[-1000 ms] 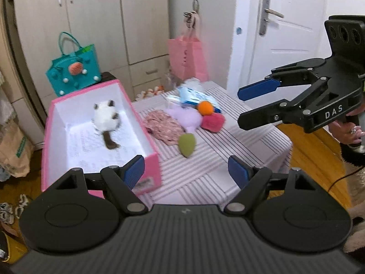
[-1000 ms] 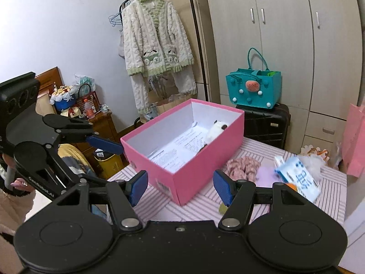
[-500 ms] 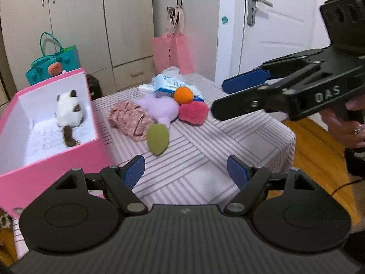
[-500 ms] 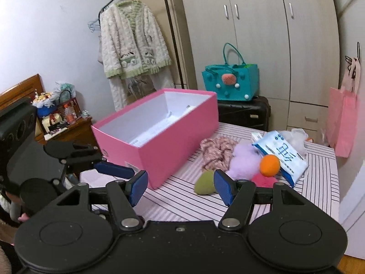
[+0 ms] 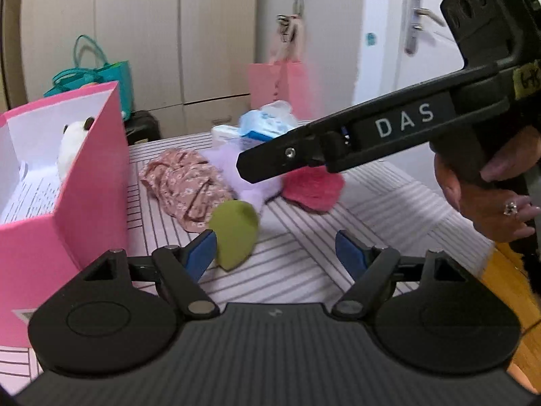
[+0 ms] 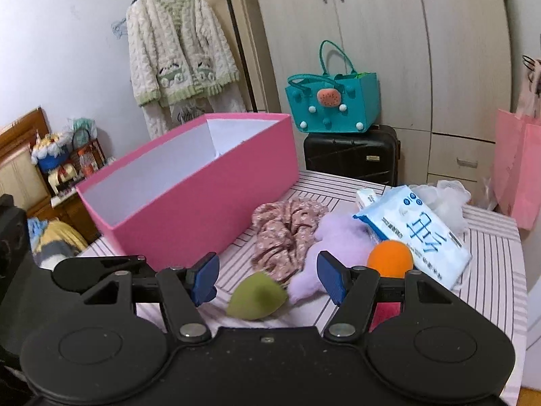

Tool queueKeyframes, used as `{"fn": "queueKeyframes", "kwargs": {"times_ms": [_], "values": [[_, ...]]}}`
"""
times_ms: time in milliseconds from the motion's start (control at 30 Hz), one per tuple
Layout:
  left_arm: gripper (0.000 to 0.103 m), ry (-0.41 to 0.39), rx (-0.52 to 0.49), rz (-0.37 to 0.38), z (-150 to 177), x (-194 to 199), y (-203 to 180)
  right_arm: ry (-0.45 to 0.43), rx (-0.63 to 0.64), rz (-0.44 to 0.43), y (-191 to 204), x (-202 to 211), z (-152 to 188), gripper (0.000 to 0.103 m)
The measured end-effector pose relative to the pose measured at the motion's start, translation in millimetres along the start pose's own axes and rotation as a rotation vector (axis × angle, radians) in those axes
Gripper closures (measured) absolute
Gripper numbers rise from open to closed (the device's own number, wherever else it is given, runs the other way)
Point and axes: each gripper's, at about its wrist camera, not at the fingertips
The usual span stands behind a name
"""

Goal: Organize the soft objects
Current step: 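Grasp the green sponge with the left tool while the right tool grasps the floral scrunchie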

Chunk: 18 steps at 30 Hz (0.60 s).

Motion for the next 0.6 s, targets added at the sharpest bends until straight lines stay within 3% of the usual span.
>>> {"fn": "queueKeyframes", "kwargs": {"times_ms": [167,300,533,600], "values": [[0.032,0.011,0.032,-0.028,-2.7,-15.1,4.0,0.036,0.035,-0.005,-9.6,-26.5,-13.3,0.034],[0.039,-0.003,-0.019,-0.077,-3.9,-18.5,-0.7,0.084,0.051,-0.036,-15.7,-52.3,-27.0,0.034],[0.049,0.018,-0.003,-0.119,-7.8,-26.4,7.2,0.174,0.078,-0.051,-19.1,-98.6,-43.9,0.034],[0.049,0.012,0.003,-0.122,-7.9,-27.0,7.4,0.193,0.08,-0.048,-20.5,-105.2,-41.9,0.041]]}}
Point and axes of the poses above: each gripper's, at about its wrist camera, not at the fingertips, and x roughly against the way its jaws point, y to its left, z to its underside, and after that the axes turned 2 degrees about -z, right-handed
